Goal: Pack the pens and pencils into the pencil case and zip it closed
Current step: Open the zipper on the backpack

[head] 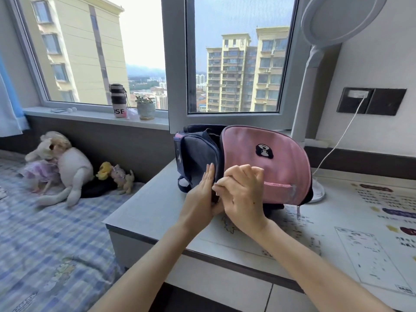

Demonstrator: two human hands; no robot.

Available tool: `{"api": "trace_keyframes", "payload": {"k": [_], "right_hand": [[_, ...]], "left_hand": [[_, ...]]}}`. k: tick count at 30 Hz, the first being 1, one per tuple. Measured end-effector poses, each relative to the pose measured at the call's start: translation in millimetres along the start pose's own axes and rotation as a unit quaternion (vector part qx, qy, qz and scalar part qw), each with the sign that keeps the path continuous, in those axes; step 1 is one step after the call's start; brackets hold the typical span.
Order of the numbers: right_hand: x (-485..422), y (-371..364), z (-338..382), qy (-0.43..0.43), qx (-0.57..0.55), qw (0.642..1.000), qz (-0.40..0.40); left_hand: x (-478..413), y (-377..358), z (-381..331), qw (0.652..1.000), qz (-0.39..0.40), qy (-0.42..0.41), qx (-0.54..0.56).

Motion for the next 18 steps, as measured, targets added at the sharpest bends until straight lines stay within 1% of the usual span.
{"api": "trace_keyframes", "payload": {"k": [2, 3, 5, 8, 9, 10, 12, 14, 16, 18], "right_hand": [[-21.8, 1.6, 0.4, -0.076, -0.027, 0.996, -0.025], [-33.8, -1.3, -0.4, -0.092, -0.021, 0.995, -0.022], [-52.7, -14.0, -3.3, -0.108, 0.002, 0.994, 0.019], [-71.0, -36.1, -10.3, -0.19, 0.003, 0.977, 0.097], [-73.5, -40.5, -10.8, -0.211, 0.002, 0.972, 0.105], [-74.1, -42.5, -9.8, -0.214, 0.003, 0.971, 0.106], [-72.0, -43.2, -3.4, -0.177, 0.018, 0.977, 0.12], [-63.8, -41.1, 7.7, -0.097, 0.052, 0.984, 0.141], [-57.5, -38.5, 17.0, -0.03, 0.089, 0.984, 0.15], [-60.9, -38.9, 17.7, -0.013, 0.106, 0.981, 0.162]], "left_hand": [[7.2, -2.3, 3.6, 1.0, 0.009, 0.0, -0.008], [13.4, -6.0, 2.6, 1.0, 0.014, 0.005, -0.007], [27.5, -14.1, 1.9, 1.0, 0.018, 0.021, 0.01], [39.8, -16.7, 7.8, 0.999, 0.014, 0.021, 0.022], [41.3, -14.5, 8.9, 0.999, 0.018, 0.023, 0.027], [42.1, -10.2, 8.0, 0.998, 0.02, 0.035, 0.042], [38.2, 5.6, 1.7, 0.993, 0.0, 0.082, 0.086], [23.9, 22.5, -4.6, 0.987, -0.028, 0.115, 0.111], [4.0, 31.6, -4.6, 0.985, -0.047, 0.125, 0.106], [-11.7, 32.2, -5.9, 0.988, -0.025, 0.137, 0.066]]}}
Point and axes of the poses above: each hand's wrist, its own x-axis away from the middle knuckle, its own y-axis out of the back of the hand, z = x × y, the point moved 3 cm from there along -x, towards the middle knuckle, and after that the axes turned 6 degrees about -y, right-handed, at the moved point
